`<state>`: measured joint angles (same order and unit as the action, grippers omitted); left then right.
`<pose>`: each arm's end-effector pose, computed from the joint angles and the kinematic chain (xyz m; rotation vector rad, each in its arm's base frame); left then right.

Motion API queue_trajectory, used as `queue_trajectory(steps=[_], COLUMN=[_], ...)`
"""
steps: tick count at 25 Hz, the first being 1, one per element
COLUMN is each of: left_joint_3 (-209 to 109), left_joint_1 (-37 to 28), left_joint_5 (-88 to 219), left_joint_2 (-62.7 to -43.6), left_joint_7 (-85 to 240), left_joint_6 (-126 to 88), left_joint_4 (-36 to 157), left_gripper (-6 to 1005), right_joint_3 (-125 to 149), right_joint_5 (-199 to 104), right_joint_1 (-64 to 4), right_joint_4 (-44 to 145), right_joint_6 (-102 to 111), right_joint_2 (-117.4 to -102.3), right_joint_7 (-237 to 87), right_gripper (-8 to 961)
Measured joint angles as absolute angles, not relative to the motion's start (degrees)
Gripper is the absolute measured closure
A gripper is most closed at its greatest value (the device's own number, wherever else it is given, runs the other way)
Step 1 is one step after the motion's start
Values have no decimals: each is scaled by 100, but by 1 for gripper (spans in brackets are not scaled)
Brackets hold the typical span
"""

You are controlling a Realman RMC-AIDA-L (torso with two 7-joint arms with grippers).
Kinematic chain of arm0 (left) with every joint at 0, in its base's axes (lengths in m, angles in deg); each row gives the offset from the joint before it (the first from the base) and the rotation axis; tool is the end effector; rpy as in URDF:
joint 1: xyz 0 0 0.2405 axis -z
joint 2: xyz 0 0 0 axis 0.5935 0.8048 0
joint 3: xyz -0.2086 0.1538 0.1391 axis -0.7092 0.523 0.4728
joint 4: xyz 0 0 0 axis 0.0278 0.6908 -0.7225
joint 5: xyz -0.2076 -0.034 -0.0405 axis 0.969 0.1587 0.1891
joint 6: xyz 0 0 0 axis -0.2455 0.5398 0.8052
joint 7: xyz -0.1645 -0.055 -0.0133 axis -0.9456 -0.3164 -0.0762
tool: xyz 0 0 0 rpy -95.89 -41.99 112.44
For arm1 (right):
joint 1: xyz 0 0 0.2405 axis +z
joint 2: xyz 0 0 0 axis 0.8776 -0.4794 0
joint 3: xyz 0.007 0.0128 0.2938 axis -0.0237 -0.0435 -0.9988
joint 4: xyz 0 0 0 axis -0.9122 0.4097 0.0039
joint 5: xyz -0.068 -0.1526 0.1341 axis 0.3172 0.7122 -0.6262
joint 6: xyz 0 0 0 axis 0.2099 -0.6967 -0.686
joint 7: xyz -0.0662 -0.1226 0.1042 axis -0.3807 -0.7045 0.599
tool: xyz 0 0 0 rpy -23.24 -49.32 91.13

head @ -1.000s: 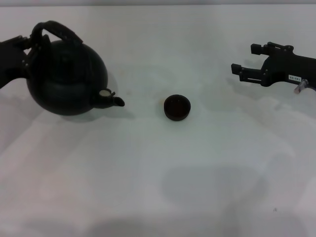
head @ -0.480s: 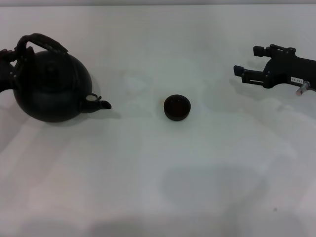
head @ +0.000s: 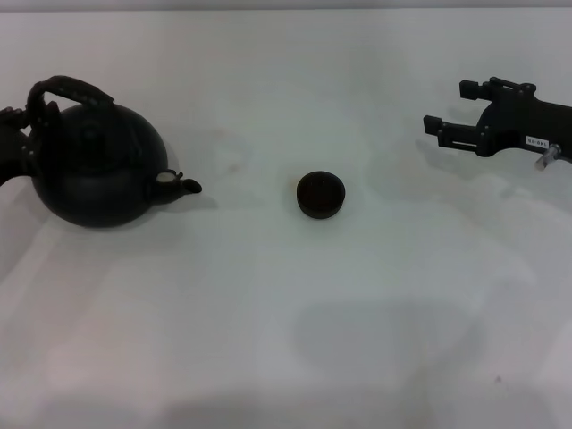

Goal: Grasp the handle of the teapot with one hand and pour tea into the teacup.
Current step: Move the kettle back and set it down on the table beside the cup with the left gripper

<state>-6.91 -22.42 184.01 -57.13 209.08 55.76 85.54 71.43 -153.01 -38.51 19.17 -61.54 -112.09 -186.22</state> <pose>-0.3909 0.3309 -0.0168 -2.0021 -0.6519 -0.6653 0.3430 0.3860 -0.0476 -2.4122 0.6227 0.4125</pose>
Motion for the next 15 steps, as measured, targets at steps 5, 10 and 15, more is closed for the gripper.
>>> queue_trajectory(steps=[5, 10, 15], left_joint_3=[-692, -685, -670], left_joint_1=[-2247, -2261, -2280], left_joint_5=[18503, 18506, 18507], left_joint_2=[-5713, -5714, -5722], left_joint_7=[21083, 21167, 21221], left_joint_6=[5612, 5622, 5616], left_joint_4=[8473, 8469, 8467], left_gripper=[868, 863, 789], right_joint_3=[7143, 7143, 7145], right_joint_5=[-15301, -15301, -15301], right_joint_1=[-3832, -3824, -3824], right_joint_4=[1917, 1924, 1926], right_joint_6=[-6115, -6102, -6101], right_joint_2=[-11212, -11212, -11221], right_joint_7=[-18621, -18607, -18596], right_gripper=[113, 113, 113])
